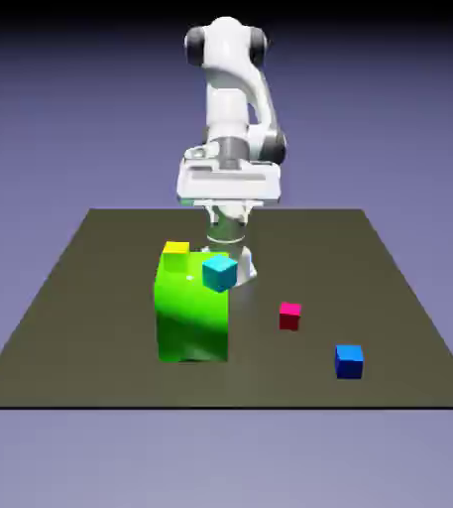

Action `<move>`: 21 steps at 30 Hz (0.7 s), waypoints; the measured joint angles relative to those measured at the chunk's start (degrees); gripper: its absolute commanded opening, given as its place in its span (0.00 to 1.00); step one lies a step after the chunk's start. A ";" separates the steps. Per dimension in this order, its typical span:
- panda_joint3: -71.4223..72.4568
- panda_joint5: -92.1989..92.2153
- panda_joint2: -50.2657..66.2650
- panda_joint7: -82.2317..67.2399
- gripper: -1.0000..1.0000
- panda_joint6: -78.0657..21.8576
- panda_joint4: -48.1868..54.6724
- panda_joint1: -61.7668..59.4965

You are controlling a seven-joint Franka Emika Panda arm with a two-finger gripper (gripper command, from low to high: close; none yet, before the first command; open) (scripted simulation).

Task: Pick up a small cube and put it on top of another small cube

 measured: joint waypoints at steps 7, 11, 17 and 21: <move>0.79 12.81 12.10 7.34 0.50 -17.44 5.10 9.31; 2.63 18.92 19.33 12.40 0.50 -25.62 6.31 13.66; 12.99 20.53 31.02 24.25 0.50 -26.87 -1.54 14.21; 14.90 21.29 35.88 24.21 0.50 -22.09 -2.54 13.71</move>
